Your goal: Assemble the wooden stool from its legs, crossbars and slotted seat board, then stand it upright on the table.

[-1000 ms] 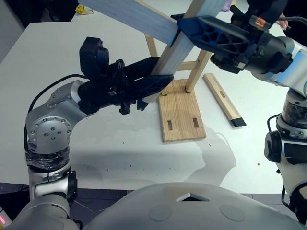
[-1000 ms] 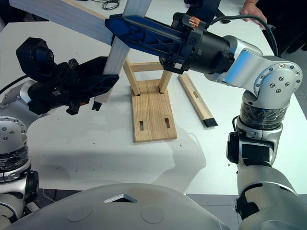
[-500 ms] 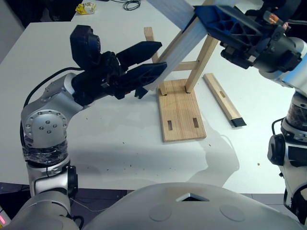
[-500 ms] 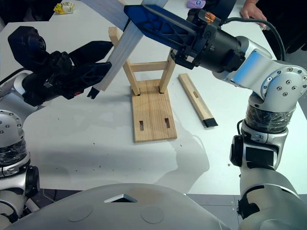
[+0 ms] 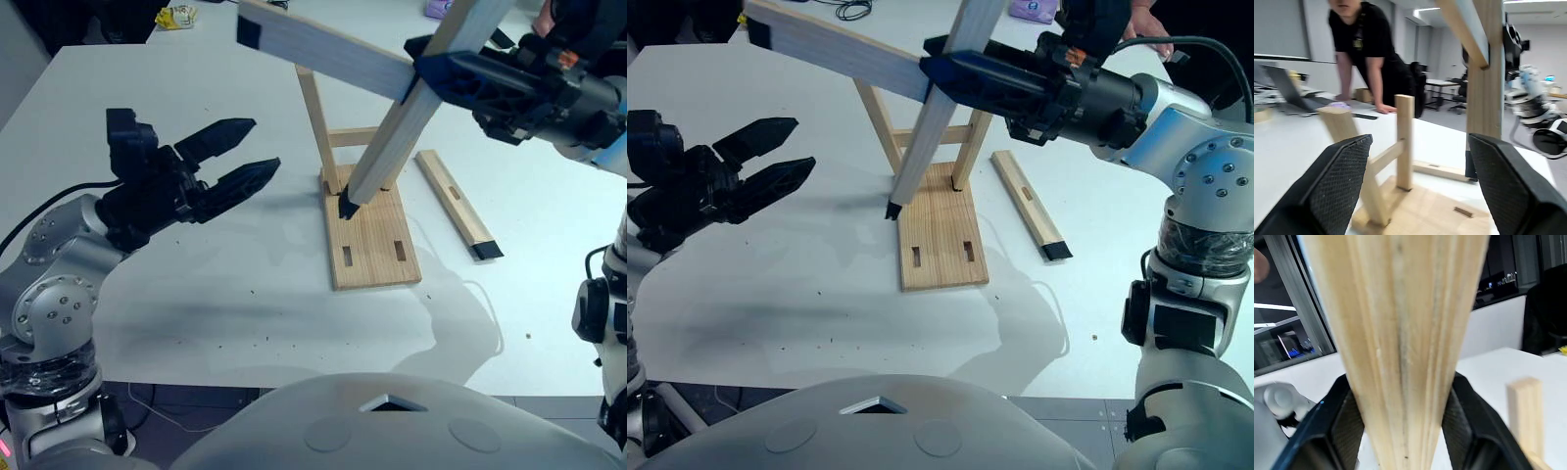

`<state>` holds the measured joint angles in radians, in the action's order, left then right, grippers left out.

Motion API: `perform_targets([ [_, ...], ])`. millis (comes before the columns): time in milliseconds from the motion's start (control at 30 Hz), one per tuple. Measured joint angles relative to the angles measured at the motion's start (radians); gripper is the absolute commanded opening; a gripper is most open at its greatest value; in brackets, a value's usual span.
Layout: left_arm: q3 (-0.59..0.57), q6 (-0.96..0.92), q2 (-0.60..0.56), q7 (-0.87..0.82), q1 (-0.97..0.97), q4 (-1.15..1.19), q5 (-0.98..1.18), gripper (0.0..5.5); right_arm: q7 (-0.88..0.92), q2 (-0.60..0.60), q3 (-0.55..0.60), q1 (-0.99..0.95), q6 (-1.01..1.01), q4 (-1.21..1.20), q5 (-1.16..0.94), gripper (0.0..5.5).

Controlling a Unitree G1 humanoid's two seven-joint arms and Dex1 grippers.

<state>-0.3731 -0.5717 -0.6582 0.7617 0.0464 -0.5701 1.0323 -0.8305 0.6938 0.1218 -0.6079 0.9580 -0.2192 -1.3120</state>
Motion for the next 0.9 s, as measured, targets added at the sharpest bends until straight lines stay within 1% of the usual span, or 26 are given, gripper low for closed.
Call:
perform_targets([
  [100,0.027,0.048,0.03,-0.004,0.092,0.0,-0.109,3.6,-0.176,0.046,-0.07,0.067,-0.116,-0.013,0.197,2.03],
  [200,0.062,0.071,0.058,-0.019,0.121,0.011,-0.159,3.6,-0.316,0.084,-0.138,0.163,-0.256,-0.023,0.379,2.03],
  [300,0.079,0.088,0.096,-0.044,0.12,0.032,-0.177,3.6,-0.392,0.096,-0.194,0.253,-0.398,-0.016,0.534,2.03],
  [367,0.093,0.089,0.121,-0.064,0.118,0.037,-0.188,3.6,-0.409,0.09,-0.214,0.299,-0.463,-0.009,0.599,2.03],
  [500,0.101,0.088,0.133,-0.08,0.112,0.039,-0.187,3.6,-0.425,0.065,-0.204,0.352,-0.568,-0.018,0.63,2.03],
  [667,0.101,0.081,0.131,-0.08,0.086,0.071,-0.186,3.6,-0.445,0.051,-0.203,0.36,-0.634,0.002,0.658,2.03],
  [900,0.093,0.066,0.115,-0.078,0.064,0.075,-0.165,3.6,-0.482,0.077,-0.195,0.356,-0.58,-0.066,0.644,2.03],
])
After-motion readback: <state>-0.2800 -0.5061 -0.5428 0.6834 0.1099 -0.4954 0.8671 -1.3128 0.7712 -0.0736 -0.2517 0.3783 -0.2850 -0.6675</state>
